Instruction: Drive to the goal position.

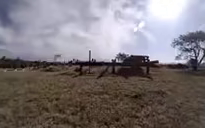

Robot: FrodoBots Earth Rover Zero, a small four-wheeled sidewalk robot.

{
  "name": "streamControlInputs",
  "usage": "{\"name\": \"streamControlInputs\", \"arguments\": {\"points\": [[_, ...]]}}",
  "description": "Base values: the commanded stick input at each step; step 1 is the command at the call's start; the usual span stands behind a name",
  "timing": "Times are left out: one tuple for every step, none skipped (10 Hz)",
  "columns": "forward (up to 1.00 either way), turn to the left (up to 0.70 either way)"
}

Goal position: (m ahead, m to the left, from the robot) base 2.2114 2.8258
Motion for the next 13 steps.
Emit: {"name": "streamControlInputs", "arguments": {"points": [[0.7,0.27],[0.7,0.27],[0.7,0.27],[0.7,0.27],[0.7,0.27],[0.7,0.27],[0.7,0.0],[0.7,0.0],[0.7,0.0],[0.7,0.0],[0.7,0.0],[0.7,0.0],[0.7,0.0]]}}
